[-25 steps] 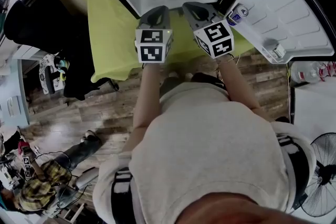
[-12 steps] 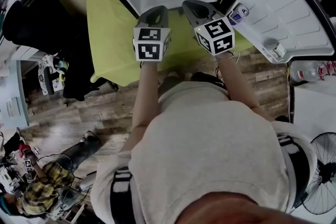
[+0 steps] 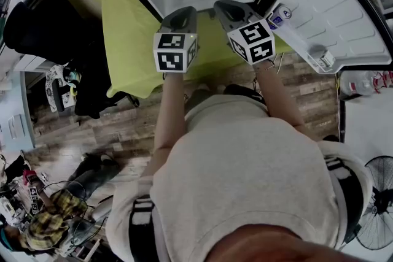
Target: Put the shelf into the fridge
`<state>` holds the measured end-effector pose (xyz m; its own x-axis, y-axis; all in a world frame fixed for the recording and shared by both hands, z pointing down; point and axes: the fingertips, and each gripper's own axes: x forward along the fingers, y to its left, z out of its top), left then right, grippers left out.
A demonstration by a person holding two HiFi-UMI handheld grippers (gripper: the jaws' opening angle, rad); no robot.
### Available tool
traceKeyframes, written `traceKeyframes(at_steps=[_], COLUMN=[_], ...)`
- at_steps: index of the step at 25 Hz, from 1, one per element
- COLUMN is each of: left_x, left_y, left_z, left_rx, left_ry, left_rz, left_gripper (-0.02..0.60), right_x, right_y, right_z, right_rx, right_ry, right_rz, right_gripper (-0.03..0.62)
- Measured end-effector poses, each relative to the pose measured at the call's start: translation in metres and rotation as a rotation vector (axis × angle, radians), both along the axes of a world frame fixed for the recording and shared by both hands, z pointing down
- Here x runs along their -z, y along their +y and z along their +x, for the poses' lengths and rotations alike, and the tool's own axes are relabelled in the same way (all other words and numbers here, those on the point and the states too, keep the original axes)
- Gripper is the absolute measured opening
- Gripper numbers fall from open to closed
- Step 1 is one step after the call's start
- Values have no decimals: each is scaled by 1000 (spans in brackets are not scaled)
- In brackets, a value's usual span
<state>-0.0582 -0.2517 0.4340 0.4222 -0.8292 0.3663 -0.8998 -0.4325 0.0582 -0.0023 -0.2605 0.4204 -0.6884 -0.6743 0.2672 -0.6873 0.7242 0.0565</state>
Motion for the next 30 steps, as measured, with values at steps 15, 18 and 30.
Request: traceKeyframes(at_steps=[15, 18, 30], left_x=[-3, -2, -6], left_y=[3, 3, 3], left_z=[8, 11, 16], left_rx=[-42, -46, -51], left_ry=[26, 31, 21], left_rz=[-27, -29, -49], left_gripper=[11, 11, 11], right_x=[-2, -4, -10], right_y=[-1, -1, -1], right_z=[6, 6, 6], right_rx=[-6, -4, -1], right_ry=[6, 6, 11], right_rz=[-6, -14, -50], right_gripper=[11, 11, 11])
